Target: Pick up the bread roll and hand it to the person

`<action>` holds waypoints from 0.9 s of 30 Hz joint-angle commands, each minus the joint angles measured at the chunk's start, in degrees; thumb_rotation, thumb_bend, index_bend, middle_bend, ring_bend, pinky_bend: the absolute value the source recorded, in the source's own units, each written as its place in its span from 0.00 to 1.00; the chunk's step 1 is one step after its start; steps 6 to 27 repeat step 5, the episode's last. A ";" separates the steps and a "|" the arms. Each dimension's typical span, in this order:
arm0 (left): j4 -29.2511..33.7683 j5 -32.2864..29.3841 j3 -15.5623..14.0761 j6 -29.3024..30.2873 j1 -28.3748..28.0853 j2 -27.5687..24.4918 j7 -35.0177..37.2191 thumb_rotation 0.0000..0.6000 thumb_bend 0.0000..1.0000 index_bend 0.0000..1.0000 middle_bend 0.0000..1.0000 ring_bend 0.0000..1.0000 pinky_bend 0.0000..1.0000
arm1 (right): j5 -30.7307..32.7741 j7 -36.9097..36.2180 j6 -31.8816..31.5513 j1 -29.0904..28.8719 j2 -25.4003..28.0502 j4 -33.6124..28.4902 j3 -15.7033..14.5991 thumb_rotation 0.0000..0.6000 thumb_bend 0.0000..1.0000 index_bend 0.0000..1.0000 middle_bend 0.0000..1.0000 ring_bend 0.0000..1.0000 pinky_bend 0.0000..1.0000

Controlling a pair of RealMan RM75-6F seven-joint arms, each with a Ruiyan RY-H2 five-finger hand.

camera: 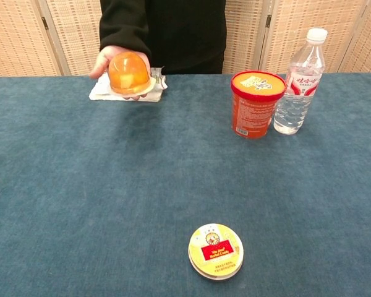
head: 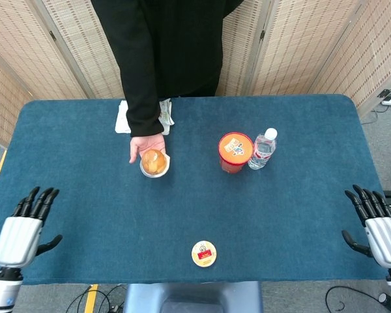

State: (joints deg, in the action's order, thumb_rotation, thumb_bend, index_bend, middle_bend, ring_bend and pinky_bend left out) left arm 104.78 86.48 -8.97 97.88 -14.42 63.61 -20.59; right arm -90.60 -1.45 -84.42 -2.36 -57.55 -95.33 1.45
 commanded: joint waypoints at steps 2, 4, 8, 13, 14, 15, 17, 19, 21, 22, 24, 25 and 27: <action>-15.26 0.90 1.32 6.76 7.43 6.00 14.50 1.00 0.16 0.07 0.12 0.04 0.21 | 3.02 4.10 2.45 -1.15 -1.60 -0.71 0.77 1.00 0.26 0.00 0.00 0.00 0.00; -16.82 0.32 1.98 5.81 7.88 6.11 15.51 1.00 0.16 0.07 0.12 0.04 0.21 | 4.08 5.41 3.02 -1.40 -2.01 -1.05 1.03 1.00 0.26 0.00 0.00 0.00 0.00; -16.80 0.37 2.17 5.38 7.93 5.84 15.91 1.00 0.16 0.06 0.12 0.04 0.21 | 4.47 5.82 3.18 -1.50 -2.13 -1.16 1.16 1.00 0.26 0.00 0.00 0.00 0.00; -16.80 0.37 2.17 5.38 7.93 5.84 15.91 1.00 0.16 0.06 0.12 0.04 0.21 | 4.47 5.82 3.18 -1.50 -2.13 -1.16 1.16 1.00 0.26 0.00 0.00 0.00 0.00; -16.80 0.37 2.17 5.38 7.93 5.84 15.91 1.00 0.16 0.06 0.12 0.04 0.21 | 4.47 5.82 3.18 -1.50 -2.13 -1.16 1.16 1.00 0.26 0.00 0.00 0.00 0.00; -16.80 0.37 2.17 5.38 7.93 5.84 15.91 1.00 0.16 0.06 0.12 0.04 0.21 | 4.47 5.82 3.18 -1.50 -2.13 -1.16 1.16 1.00 0.26 0.00 0.00 0.00 0.00; -16.80 0.37 2.17 5.38 7.93 5.84 15.91 1.00 0.16 0.06 0.12 0.04 0.21 | 4.47 5.82 3.18 -1.50 -2.13 -1.16 1.16 1.00 0.26 0.00 0.00 0.00 0.00; -16.80 0.37 2.17 5.38 7.93 5.84 15.91 1.00 0.16 0.06 0.12 0.04 0.21 | 4.47 5.82 3.18 -1.50 -2.13 -1.16 1.16 1.00 0.26 0.00 0.00 0.00 0.00; -16.80 0.37 2.17 5.38 7.93 5.84 15.91 1.00 0.16 0.06 0.12 0.04 0.21 | 4.47 5.82 3.18 -1.50 -2.13 -1.16 1.16 1.00 0.26 0.00 0.00 0.00 0.00; -16.80 0.37 2.17 5.38 7.93 5.84 15.91 1.00 0.16 0.06 0.12 0.04 0.21 | 4.47 5.82 3.18 -1.50 -2.13 -1.16 1.16 1.00 0.26 0.00 0.00 0.00 0.00; -16.80 0.37 2.17 5.38 7.93 5.84 15.91 1.00 0.16 0.06 0.12 0.04 0.21 | 4.47 5.82 3.18 -1.50 -2.13 -1.16 1.16 1.00 0.26 0.00 0.00 0.00 0.00; -16.80 0.37 2.17 5.38 7.93 5.84 15.91 1.00 0.16 0.06 0.12 0.04 0.21 | 4.47 5.82 3.18 -1.50 -2.13 -1.16 1.16 1.00 0.26 0.00 0.00 0.00 0.00; -16.80 0.37 2.17 5.38 7.93 5.84 15.91 1.00 0.16 0.06 0.12 0.04 0.21 | 4.47 5.82 3.18 -1.50 -2.13 -1.16 1.16 1.00 0.26 0.00 0.00 0.00 0.00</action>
